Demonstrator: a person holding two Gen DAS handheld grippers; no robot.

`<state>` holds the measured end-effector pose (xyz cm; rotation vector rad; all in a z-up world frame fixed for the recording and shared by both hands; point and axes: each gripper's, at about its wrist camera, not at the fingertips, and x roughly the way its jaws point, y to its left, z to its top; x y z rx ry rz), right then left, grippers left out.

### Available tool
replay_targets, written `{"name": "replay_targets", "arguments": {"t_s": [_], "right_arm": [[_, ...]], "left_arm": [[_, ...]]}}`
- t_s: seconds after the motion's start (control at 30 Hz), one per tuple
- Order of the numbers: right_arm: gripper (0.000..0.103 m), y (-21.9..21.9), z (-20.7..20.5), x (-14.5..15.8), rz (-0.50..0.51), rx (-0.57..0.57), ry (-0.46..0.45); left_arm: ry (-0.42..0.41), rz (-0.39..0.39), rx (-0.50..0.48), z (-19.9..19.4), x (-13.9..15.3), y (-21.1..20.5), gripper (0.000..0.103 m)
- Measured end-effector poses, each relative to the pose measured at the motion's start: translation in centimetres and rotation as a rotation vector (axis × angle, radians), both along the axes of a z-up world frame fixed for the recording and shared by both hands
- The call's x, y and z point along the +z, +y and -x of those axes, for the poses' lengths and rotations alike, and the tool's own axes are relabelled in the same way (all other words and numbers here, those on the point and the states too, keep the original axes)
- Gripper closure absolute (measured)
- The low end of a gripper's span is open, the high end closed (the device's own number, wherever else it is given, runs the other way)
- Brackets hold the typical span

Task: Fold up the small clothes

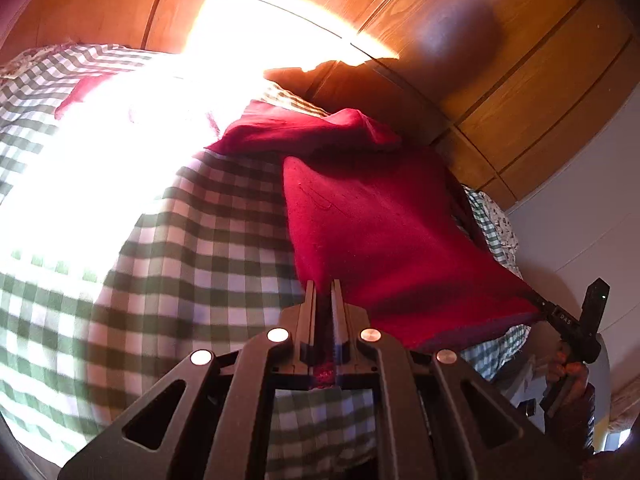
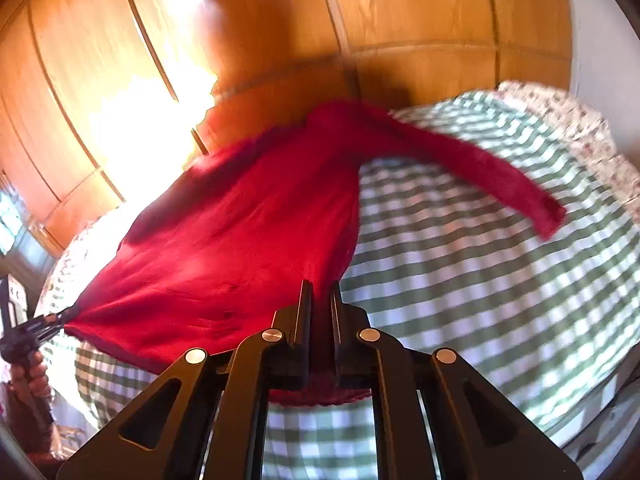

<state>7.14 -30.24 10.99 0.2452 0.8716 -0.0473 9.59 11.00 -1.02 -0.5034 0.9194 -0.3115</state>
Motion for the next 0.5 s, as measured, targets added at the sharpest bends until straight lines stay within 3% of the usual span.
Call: {"name": "replay_targets", "arguments": {"t_s": [0.1, 0.3, 0.37, 0.4, 0.43, 0.5], "right_arm": [[0.097, -0.5, 2.2, -0.9, 0.035, 0.0, 0.053], [0.103, -2.1, 4.8, -7.3, 0.082, -0.088, 0.238], [0.103, -2.5, 5.1, -8.0, 0.12, -0.112, 0.258], [0.103, -2.6, 5.1, -7.9, 0.117, -0.118, 0.252], [0.103, -2.7, 5.0, -7.7, 0.114, -0.123, 0.24], [0.102, -2.6, 4.5, -7.0, 0.13, -0.127, 0.203]], "left_arm": [[0.038, -0.004, -0.024, 2.5, -0.8, -0.5, 0.098], [0.196, -0.031, -0.006, 3.8, -6.0, -1.7, 0.094], [0.199, -0.038, 0.033, 3.2, -6.2, -1.6, 0.082], [0.192, -0.055, 0.059, 2.8, -5.9, -0.9, 0.063], [0.174, -0.076, 0.095, 2.3, -5.4, -0.2, 0.053], [0.151, -0.104, 0.183, 1.0, -5.1, 2.0, 0.053]]}}
